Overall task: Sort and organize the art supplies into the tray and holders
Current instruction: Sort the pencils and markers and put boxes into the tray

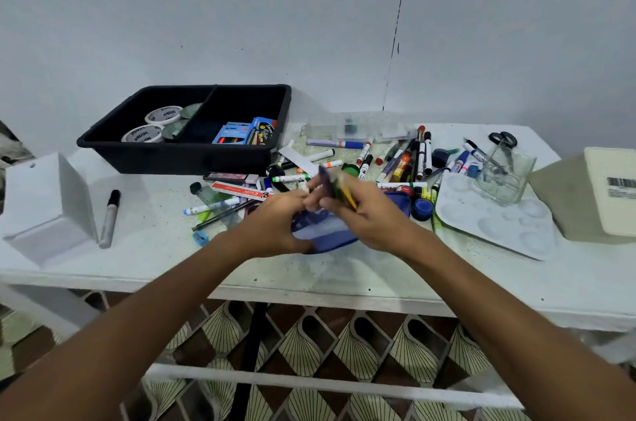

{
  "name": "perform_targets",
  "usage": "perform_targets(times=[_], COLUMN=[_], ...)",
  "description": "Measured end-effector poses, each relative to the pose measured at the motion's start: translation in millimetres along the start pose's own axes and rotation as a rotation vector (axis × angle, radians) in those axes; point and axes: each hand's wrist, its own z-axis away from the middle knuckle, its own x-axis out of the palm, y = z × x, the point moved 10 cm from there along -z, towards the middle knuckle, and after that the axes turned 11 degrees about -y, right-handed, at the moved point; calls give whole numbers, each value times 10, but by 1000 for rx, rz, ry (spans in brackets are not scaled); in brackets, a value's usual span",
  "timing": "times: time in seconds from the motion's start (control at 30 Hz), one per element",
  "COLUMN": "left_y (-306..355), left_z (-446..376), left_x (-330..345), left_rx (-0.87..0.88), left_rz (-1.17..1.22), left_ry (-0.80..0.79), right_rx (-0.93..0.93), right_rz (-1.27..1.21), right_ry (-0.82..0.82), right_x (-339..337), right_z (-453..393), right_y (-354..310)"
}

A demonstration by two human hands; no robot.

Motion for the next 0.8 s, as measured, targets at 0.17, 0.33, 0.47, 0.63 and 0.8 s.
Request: perform_targets(times=[0.17, 0.33, 0.47, 0.63, 0.8], left_y=[-67, -173, -181, -219, -194], left_z=[-52, -93, -119, -102, -97], left_x=[68, 153, 241, 275, 262], left_rx=[-35, -114, -143, -160, -122], left_rz=[65, 85, 123, 123, 138], left_ry=[-72, -127, -176, -187, -140], right_rx=[332, 647, 760, 694, 315], right_rz=[530, 742, 835, 788, 613], right_ry=[-358, -579, -531, -475, -210], right_x=[183, 184, 137, 101, -26], right_z=[90, 190, 219, 184, 120], right_y=[472, 751, 884, 895, 413])
